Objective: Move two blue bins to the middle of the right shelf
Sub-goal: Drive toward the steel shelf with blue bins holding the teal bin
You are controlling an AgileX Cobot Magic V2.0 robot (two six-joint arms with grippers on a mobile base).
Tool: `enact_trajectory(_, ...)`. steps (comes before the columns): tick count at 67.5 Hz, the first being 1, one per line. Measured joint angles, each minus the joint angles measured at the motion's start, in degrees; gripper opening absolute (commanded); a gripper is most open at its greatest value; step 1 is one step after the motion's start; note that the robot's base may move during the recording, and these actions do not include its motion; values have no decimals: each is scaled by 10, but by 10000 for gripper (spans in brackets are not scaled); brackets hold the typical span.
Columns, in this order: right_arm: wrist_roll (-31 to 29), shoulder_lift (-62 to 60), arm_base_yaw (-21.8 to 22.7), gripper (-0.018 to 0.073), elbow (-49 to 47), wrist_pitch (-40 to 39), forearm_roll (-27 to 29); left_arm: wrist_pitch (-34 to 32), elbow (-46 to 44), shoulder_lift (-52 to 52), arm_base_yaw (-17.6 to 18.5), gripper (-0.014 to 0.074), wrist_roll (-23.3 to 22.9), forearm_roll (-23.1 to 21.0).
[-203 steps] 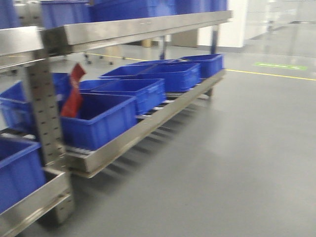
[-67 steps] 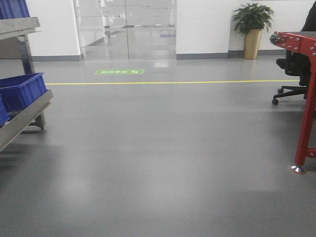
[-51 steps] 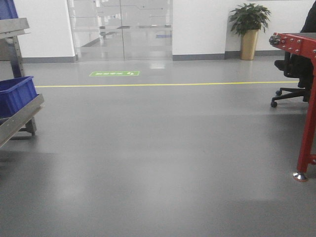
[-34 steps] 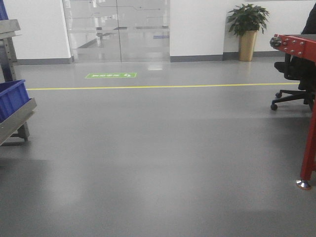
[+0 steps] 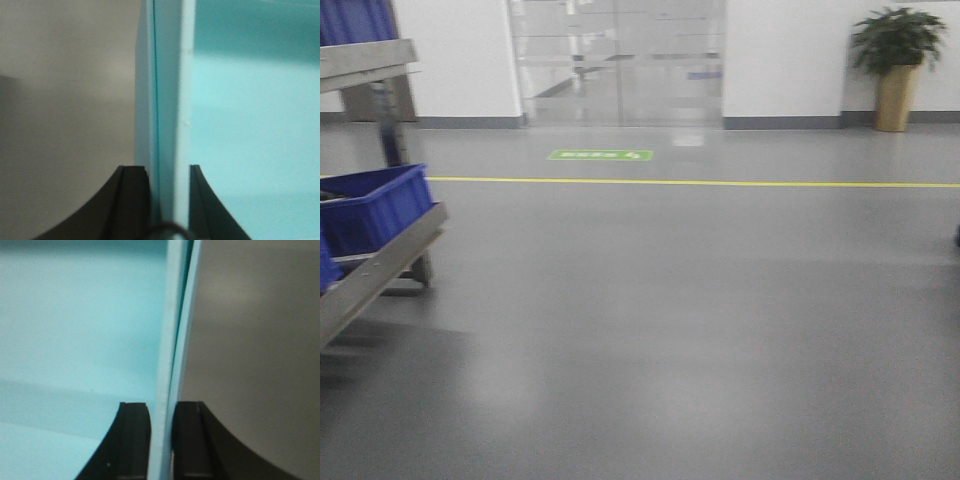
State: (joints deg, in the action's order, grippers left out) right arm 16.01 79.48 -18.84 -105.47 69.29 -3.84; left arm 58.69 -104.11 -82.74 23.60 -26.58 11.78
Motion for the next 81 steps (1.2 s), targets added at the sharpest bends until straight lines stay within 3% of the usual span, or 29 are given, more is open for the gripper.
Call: enact_trajectory(81,0,0,0,-167,0,-4,4,-3,0,0,0,-111,0,11)
